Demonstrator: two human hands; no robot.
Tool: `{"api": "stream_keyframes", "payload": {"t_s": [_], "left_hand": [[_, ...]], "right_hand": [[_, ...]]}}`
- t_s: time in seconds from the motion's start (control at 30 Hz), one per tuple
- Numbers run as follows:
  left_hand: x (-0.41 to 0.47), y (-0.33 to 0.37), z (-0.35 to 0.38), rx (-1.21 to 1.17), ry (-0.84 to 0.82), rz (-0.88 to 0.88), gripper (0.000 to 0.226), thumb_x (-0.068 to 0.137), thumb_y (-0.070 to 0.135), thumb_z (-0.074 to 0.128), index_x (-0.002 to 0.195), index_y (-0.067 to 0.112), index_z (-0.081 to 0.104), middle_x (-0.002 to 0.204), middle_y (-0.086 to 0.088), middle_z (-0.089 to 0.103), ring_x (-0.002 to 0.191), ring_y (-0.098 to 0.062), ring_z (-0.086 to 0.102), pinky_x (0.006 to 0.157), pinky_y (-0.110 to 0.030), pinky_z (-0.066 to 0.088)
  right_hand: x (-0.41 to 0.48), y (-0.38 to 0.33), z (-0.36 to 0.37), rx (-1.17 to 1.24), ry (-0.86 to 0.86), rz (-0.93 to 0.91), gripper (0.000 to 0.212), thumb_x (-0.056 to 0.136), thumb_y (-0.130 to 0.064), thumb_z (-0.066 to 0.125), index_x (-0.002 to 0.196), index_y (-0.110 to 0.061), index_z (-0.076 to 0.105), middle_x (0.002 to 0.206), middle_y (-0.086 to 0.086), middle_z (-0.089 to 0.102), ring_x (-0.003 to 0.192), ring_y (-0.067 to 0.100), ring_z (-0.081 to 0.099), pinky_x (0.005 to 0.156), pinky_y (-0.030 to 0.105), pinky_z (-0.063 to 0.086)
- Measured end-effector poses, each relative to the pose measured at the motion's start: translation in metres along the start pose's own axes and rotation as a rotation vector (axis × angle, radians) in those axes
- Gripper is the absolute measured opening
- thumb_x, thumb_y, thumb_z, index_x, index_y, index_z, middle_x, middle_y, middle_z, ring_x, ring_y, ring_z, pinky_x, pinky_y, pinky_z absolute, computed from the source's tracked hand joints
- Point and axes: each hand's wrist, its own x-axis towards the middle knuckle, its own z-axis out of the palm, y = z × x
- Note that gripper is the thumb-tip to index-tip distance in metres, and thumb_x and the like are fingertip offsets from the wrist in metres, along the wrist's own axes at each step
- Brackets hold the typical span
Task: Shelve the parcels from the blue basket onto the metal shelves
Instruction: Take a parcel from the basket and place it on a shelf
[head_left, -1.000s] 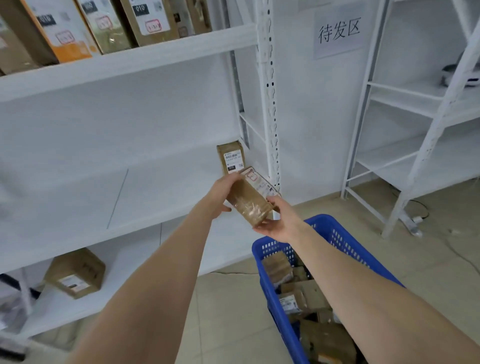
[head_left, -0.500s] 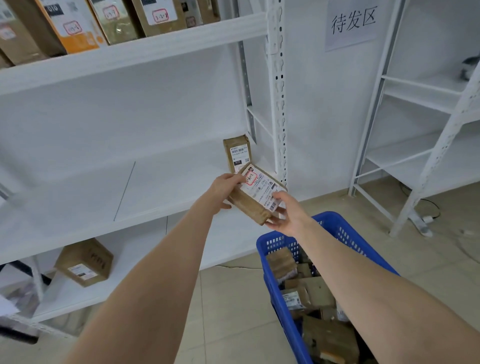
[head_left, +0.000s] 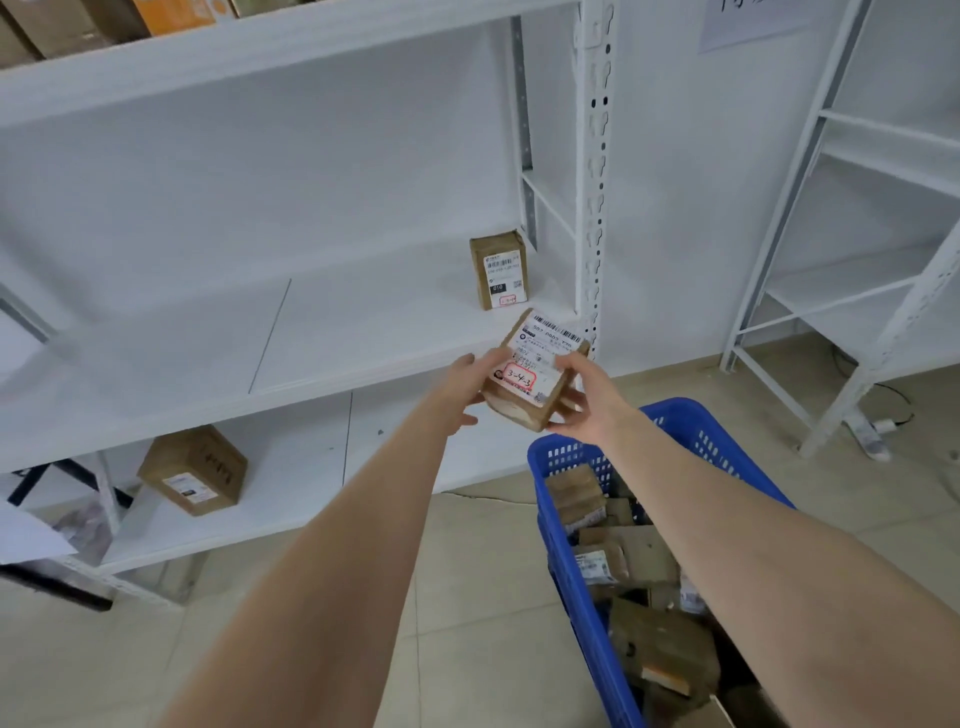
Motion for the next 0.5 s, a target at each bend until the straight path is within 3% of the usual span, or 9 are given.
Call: {"api": "stream_keyframes", "payload": {"t_s": [0.07,0.23,0.33,0.4,0.5], "left_hand": [[-0.002,-0.01,-0.007,0.03,0.021,-0.008,0.073,0.081,0.055,0.063,0.141,0.023,0.038,0.128,-0.005,0.06,0.115,-0.027,0.055,0.1,-0.053,0.04],[-0.009,-0.042,-0.029,0.006,0.033,-0.016,0.059,0.087,0.044,0.063,0.138,0.023,0.043,0.111,-0.003,0.066,0.099,-0.025,0.061,0.082,-0.043,0.048],[-0.01,-0.064,-0.052,-0.038,0.076,-0.029,0.057,0.089,0.044,0.06,0.138,0.021,0.041,0.116,-0.006,0.065,0.099,-0.029,0.061,0.079,-0.042,0.049],[-0.01,-0.078,-0.071,-0.056,0.085,-0.065,0.054,0.091,0.042,0.058,0.138,0.021,0.041,0.118,-0.007,0.064,0.099,-0.03,0.061,0.082,-0.044,0.048],[-0.008,-0.096,-0.107,-0.08,0.119,-0.093,0.059,0.091,0.034,0.06,0.144,0.025,0.034,0.124,-0.008,0.062,0.107,-0.03,0.059,0.097,-0.052,0.041]], "right_hand": [[0.002,0.01,0.007,-0.089,-0.021,0.03,0.035,0.081,-0.02,0.068,0.115,-0.018,0.059,0.116,0.012,0.065,0.11,0.032,0.058,0.094,0.056,0.048],[0.007,0.044,0.028,-0.202,-0.028,0.11,0.032,0.082,-0.027,0.07,0.112,-0.02,0.061,0.116,0.011,0.064,0.111,0.035,0.058,0.098,0.054,0.045],[0.007,0.068,0.043,-0.284,-0.101,0.265,0.049,0.078,-0.038,0.076,0.121,-0.021,0.057,0.122,0.017,0.058,0.109,0.046,0.059,0.085,0.051,0.052],[0.008,0.086,0.059,-0.286,-0.163,0.307,0.05,0.079,-0.03,0.077,0.123,-0.014,0.059,0.12,0.023,0.061,0.099,0.045,0.066,0.071,0.044,0.059],[0.011,0.11,0.089,-0.255,-0.162,0.287,0.038,0.082,-0.015,0.074,0.117,-0.007,0.062,0.109,0.025,0.065,0.092,0.042,0.068,0.074,0.038,0.061]]}}
